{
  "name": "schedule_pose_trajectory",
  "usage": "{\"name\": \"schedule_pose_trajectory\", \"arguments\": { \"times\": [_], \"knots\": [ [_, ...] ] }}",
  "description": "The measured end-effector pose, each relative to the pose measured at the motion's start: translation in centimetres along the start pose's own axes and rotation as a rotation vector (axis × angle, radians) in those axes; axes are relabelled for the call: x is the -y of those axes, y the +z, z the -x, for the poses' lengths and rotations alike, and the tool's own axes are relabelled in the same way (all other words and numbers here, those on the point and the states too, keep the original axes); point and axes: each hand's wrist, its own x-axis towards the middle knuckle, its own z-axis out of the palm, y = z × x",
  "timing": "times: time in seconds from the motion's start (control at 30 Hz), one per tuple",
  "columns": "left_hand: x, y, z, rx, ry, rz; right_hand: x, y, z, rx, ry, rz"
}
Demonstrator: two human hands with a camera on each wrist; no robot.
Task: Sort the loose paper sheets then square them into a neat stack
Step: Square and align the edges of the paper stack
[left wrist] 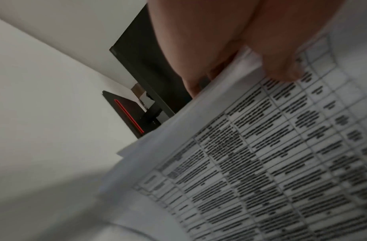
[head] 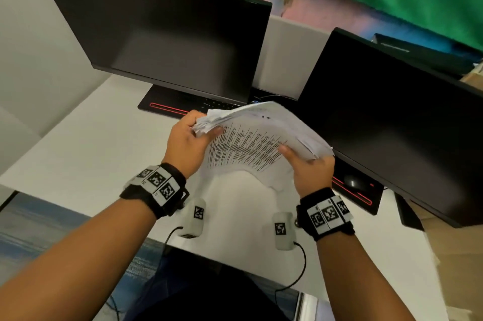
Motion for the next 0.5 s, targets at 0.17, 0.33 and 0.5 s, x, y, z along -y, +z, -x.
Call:
{"name": "schedule_pose_trajectory", "arguments": {
  "times": [0.17, 0.33, 0.5],
  "knots": [
    [1.1, -0.8, -0.7, 0.152, -0.167, 0.140, -1.2, 0.0, -0.4, 0.035, 0.064, 0.022],
    [1.9, -0.2, -0.5, 0.155, -0.143, -0.002, -1.8, 1.0, -0.5, 0.021, 0.156, 0.044],
    [1.1, -0.2, 0.0, 0.120, -0.053, 0.043, -1.3, 1.3, 0.3, 0.004, 0.140, -0.013]
  ]
}}
